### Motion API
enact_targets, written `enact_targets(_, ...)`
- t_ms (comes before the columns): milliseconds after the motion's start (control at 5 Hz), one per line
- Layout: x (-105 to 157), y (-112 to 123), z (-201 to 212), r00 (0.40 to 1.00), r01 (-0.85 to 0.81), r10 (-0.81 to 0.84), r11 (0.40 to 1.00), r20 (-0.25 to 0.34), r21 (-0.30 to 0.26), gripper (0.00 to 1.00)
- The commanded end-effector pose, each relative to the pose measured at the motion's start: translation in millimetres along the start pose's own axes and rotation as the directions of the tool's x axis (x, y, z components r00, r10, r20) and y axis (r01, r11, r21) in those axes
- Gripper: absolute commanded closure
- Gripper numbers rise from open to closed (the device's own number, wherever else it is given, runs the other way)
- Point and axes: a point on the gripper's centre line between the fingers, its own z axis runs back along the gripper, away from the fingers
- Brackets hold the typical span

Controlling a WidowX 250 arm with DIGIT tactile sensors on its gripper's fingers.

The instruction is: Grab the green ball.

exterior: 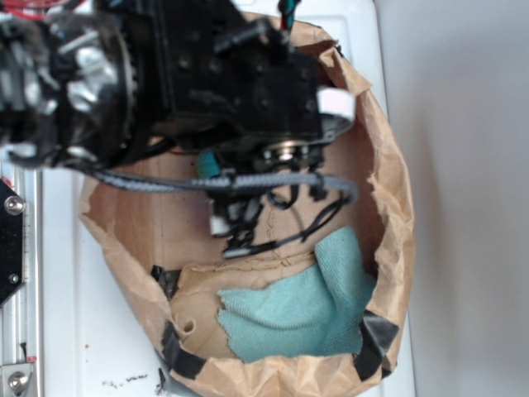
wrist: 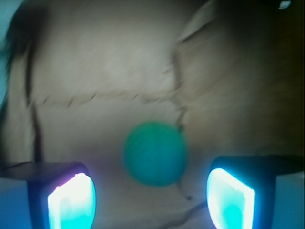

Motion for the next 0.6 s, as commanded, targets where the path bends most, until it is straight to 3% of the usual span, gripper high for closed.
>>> enact_targets(0, -5.3, -1.3, 8.1, 0.996, 0.014, -0.013, 1.000, 0.085, -0.003, 0.00)
enact_targets(400, 8.3, -5.5, -4.7, 0.996, -0.021, 0.018, 0.999, 0.085, 0.026, 0.00)
